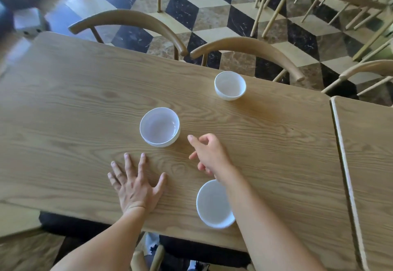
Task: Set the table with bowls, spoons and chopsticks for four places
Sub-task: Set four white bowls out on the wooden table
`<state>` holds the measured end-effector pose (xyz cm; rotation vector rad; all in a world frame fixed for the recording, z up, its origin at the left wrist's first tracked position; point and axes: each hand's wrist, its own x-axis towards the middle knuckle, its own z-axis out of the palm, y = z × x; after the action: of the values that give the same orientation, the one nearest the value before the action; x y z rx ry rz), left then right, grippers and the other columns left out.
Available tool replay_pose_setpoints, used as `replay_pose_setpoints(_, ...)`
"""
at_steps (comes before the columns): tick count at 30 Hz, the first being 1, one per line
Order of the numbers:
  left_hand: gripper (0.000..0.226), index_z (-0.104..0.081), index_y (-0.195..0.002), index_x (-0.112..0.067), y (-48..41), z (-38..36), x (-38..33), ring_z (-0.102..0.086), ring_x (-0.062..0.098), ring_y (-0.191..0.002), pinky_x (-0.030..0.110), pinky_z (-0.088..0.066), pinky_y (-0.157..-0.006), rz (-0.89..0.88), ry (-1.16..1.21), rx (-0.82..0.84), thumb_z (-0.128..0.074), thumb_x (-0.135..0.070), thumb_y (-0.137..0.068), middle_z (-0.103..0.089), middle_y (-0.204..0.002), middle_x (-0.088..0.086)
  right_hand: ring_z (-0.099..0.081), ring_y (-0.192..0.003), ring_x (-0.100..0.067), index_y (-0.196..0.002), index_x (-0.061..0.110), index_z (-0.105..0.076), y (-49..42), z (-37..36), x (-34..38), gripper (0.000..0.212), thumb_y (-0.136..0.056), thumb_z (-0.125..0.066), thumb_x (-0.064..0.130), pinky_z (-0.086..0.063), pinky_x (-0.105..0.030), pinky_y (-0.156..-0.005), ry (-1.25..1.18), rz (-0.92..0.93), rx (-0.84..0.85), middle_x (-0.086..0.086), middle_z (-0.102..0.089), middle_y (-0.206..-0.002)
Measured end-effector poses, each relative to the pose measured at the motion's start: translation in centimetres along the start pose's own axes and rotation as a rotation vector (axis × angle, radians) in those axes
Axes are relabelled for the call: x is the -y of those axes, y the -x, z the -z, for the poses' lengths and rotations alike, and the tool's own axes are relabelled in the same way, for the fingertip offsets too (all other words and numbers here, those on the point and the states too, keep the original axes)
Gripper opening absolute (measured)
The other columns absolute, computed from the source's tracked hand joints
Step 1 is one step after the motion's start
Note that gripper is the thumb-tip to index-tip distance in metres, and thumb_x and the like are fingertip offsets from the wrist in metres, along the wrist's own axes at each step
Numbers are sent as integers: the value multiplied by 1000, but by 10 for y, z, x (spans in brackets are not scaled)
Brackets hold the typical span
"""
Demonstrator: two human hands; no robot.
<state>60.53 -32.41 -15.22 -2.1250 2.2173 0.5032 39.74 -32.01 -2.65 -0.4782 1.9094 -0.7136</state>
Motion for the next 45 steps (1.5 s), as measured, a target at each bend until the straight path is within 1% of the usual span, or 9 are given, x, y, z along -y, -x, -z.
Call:
replay_pose_setpoints(3, 95, -17, -156, -41, -2, 0, 1, 18, 38, -150, 54, 12, -120, -1, -8, 18, -30, -85, -73, 2, -168, 6, -51, -42, -18, -106, 16, -44, -27, -35, 31, 40, -88, -58, 48, -36, -19, -33, 76, -9, 13, -14, -75, -91)
replay_pose_setpoints(5, 96, -17, -156, -40, -3, -2, 2, 20, 38, -150, 55, 12, -120, -4, -10, 29, -31, -85, -73, 4, -168, 6, -63, -60, -27, -95, 12, -49, -44, -48, 34, 29, -85, -58, 38, -56, -34, -54, 253, 65, -64, -15, -75, -90)
replay_pose_setpoints(8, 95, -18, -156, -39, -5, -4, 4, 19, 40, -150, 57, 10, -120, -13, -8, 29, -35, -84, -74, 3, -168, 8, -69, -85, -32, -93, 12, -56, -61, -55, 33, 21, -78, -51, 26, -58, -42, -76, 389, 128, -128, -14, -73, -90)
replay_pose_setpoints(15, 94, -28, -154, -32, -7, -11, 8, 8, 48, -149, 63, 3, -118, -66, -11, 38, -42, -80, -75, -8, -166, 14, -44, -79, -26, -94, 10, -40, -39, -60, 58, 6, -93, -46, 12, -30, -29, -65, 503, 238, -211, -11, -49, -92)
replay_pose_setpoints(21, 92, -11, -158, -32, -9, 0, 12, 26, 49, -145, 65, 11, -116, -104, 58, 160, -33, -77, -81, 12, -166, 15, -61, -73, -39, -86, 14, -37, 6, -66, 45, 5, -85, -42, 11, -50, -47, -63, 277, 214, -504, -20, -66, -78)
replay_pose_setpoints(24, 88, -1, -158, -33, -7, 16, 23, 38, 48, -139, 63, 20, -113, -202, 90, 303, -39, -66, -87, 25, -163, 14, -60, -60, -34, -90, 11, -38, 47, -81, 7, 3, -88, -39, 9, -46, -36, -45, 213, 18, -570, -21, -66, -79)
replay_pose_setpoints(27, 78, -5, -158, -38, -22, 34, 71, 27, 39, -147, 57, 17, -116, -440, 48, 351, -42, -55, -91, 17, -167, 4, -47, -45, -19, -98, 7, -35, 84, -112, -30, 4, -94, -35, 8, -30, -20, -34, 115, -175, -534, -20, -61, -80)
replay_pose_setpoints(31, 68, -20, -157, -36, -80, 54, 169, 2, 30, -154, 56, 3, -120, -601, -61, 212, -32, -59, -94, -8, -168, 2, -36, -41, -14, -92, 14, -30, 103, -172, -54, 9, -94, -31, 6, -21, -16, -35, -4, -297, -451, -15, -50, -73)
replay_pose_setpoints(45, 70, -9, -156, -39, -204, 134, 352, 10, 34, -153, 58, 1, -119, -191, -99, 144, -28, -66, -94, 4, -168, 5, -39, -65, -21, -68, 34, -23, 37, -378, 42, 28, -88, -30, 15, -32, -34, -54, 94, -38, -137, -4, -42, -75)
